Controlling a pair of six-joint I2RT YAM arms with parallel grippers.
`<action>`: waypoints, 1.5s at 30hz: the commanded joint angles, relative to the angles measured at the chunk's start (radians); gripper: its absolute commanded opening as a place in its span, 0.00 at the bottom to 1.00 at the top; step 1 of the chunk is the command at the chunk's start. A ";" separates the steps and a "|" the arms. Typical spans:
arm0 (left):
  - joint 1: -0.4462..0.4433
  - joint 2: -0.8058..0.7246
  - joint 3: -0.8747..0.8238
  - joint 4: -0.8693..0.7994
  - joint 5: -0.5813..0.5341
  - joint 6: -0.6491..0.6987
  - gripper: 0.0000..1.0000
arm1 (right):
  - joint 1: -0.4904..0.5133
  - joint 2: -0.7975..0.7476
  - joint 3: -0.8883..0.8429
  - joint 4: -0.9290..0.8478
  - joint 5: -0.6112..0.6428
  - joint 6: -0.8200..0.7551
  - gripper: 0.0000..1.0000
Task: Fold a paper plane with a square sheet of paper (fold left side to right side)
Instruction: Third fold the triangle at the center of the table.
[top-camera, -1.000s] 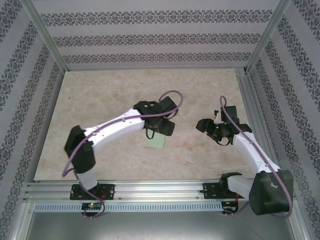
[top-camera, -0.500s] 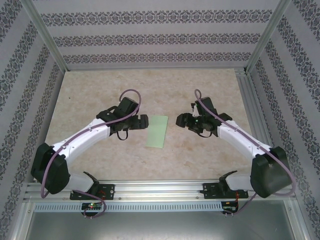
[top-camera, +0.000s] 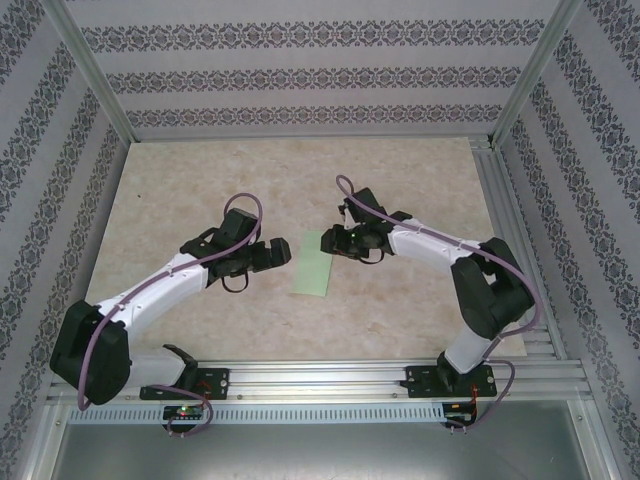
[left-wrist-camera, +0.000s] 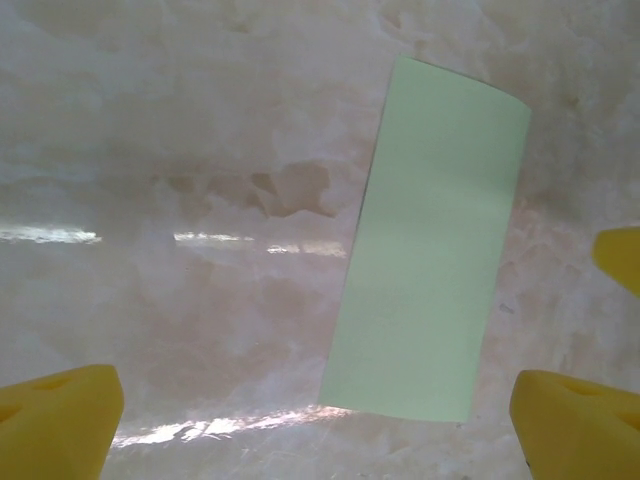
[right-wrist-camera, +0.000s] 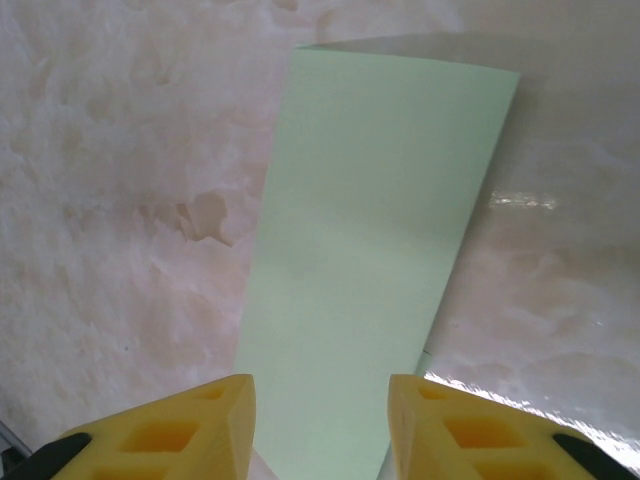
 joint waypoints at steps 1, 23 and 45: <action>0.017 0.038 -0.012 0.098 0.075 -0.040 1.00 | 0.013 0.037 0.030 0.050 -0.012 0.005 0.39; 0.015 0.260 0.070 0.178 0.180 -0.032 0.96 | -0.026 0.252 0.161 0.002 0.054 -0.072 0.36; -0.004 0.497 0.221 0.225 0.281 -0.054 0.65 | -0.064 0.273 0.132 0.012 0.000 -0.130 0.36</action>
